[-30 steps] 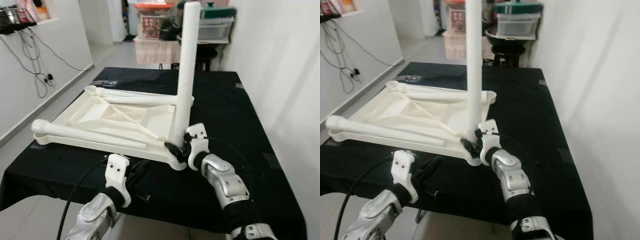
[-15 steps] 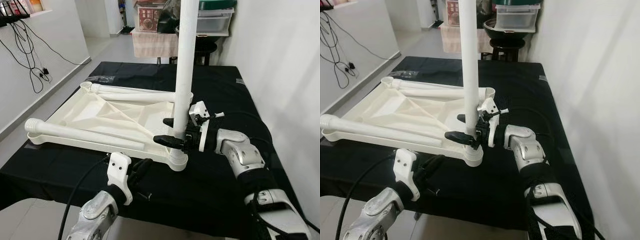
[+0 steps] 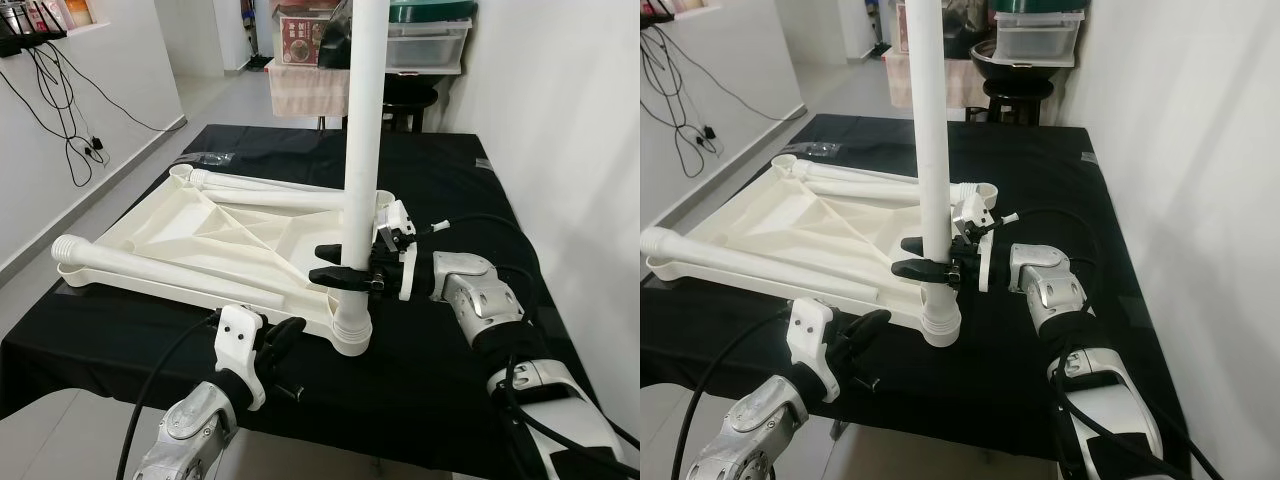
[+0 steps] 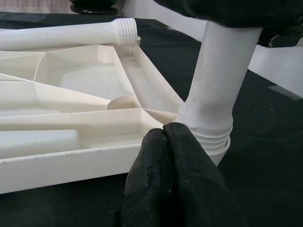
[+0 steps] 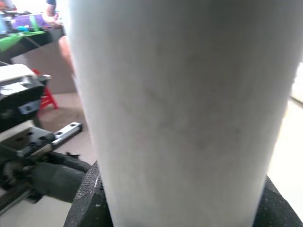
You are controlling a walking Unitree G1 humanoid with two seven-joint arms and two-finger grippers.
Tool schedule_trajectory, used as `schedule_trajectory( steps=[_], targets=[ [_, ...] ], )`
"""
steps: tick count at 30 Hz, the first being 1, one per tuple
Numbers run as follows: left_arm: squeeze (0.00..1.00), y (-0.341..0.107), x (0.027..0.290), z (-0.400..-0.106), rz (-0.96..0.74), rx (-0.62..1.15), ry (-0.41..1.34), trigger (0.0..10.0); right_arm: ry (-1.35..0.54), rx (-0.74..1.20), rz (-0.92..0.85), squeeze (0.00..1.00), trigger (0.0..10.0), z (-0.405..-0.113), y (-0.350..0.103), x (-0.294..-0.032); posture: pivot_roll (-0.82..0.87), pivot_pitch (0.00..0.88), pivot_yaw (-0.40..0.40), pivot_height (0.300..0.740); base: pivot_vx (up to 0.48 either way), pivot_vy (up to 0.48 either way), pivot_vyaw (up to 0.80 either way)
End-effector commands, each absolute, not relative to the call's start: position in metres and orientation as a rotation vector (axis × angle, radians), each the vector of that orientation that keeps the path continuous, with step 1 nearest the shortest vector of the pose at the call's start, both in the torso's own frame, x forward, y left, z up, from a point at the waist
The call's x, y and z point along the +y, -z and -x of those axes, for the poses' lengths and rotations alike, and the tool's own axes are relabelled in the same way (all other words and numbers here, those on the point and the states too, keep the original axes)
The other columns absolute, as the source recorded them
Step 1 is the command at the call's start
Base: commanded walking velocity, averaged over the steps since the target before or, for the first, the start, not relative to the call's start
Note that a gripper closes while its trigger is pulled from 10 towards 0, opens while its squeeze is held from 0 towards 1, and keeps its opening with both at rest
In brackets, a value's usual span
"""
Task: Building children table
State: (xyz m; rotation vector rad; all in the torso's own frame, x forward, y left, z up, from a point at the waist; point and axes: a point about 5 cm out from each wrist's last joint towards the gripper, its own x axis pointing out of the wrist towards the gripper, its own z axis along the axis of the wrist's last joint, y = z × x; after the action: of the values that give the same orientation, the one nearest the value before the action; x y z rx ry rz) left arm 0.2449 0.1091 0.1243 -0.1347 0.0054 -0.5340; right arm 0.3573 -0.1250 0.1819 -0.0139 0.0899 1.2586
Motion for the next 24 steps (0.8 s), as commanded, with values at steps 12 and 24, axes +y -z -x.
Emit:
schedule_trajectory(
  steps=[12, 24],
  targets=[
    [0.00, -0.123, 0.114, -0.245, 0.137, 0.016, 0.524, 10.0, -0.420, 0.233, -0.095, 0.00, 0.0, -0.347, -0.120, -0.120, -0.04, 0.000, 0.006, 0.740, 0.000, 0.000, 0.00],
    [0.00, -0.123, 0.113, -0.243, 0.134, 0.016, 0.518, 10.0, -0.378, 0.209, -0.065, 0.00, 8.2, -0.350, -0.124, -0.106, 0.00, 0.000, -0.009, 0.740, 0.000, 0.000, 0.00]
  ],
)
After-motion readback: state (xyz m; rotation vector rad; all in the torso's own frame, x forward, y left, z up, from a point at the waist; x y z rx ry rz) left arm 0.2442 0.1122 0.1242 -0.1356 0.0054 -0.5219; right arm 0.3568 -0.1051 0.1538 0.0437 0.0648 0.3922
